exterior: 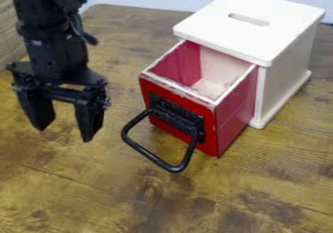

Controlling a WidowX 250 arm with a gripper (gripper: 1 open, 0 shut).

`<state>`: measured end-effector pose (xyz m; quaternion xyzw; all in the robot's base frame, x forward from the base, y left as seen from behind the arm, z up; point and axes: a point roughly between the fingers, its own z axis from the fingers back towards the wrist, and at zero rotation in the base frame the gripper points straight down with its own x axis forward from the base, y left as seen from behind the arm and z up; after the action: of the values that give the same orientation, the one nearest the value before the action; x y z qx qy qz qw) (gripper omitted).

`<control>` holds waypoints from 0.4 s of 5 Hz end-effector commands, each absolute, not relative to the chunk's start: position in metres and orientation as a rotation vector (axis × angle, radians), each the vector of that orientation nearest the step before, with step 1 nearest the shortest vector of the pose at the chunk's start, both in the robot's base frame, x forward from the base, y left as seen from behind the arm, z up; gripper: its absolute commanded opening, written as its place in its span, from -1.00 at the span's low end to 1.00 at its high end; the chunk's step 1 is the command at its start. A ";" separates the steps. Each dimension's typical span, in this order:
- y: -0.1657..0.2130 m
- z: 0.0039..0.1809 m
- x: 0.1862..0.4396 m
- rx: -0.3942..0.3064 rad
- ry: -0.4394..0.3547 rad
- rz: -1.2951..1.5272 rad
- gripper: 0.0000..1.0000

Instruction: Open the drawer

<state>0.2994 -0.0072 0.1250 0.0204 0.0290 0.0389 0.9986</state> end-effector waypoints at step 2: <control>0.011 0.114 0.306 0.048 -0.035 0.101 1.00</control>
<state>0.3034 0.0066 0.1035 0.0193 0.0013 0.0468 0.9987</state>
